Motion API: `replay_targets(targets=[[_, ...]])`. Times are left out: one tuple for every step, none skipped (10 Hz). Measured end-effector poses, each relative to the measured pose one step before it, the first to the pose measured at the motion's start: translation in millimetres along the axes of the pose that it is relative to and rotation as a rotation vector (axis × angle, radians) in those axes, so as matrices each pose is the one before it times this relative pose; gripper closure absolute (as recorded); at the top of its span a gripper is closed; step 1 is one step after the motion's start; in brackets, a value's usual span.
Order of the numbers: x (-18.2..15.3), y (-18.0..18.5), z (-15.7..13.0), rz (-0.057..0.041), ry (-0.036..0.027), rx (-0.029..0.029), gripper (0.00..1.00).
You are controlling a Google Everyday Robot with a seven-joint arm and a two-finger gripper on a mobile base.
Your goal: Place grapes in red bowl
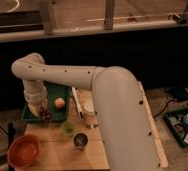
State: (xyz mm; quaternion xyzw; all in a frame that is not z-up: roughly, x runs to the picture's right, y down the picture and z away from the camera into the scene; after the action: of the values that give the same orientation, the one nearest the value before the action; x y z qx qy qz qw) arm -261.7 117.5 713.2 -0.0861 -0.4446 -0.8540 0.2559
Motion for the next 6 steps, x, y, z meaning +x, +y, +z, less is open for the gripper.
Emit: replay_targets(targets=[[2.95,-6.18,1.19,-0.00410,-0.01106,0.00106,0.96],[7.29,-12.07,1.31,-0.00253,-0.00941,0.00437,1.00],[4.33,-8.88,0.98,-0.00532,-0.00638,0.00194,1.00],[4.05,-14.14,2.15,-0.00551,-0.01098,0.00251,1.00],[2.24,-8.75,0.98,-0.00111,-0.00544,0.00107,1.00],[1.31,-7.62,0.99,0.00361,-0.00447,-0.00006,1.00]])
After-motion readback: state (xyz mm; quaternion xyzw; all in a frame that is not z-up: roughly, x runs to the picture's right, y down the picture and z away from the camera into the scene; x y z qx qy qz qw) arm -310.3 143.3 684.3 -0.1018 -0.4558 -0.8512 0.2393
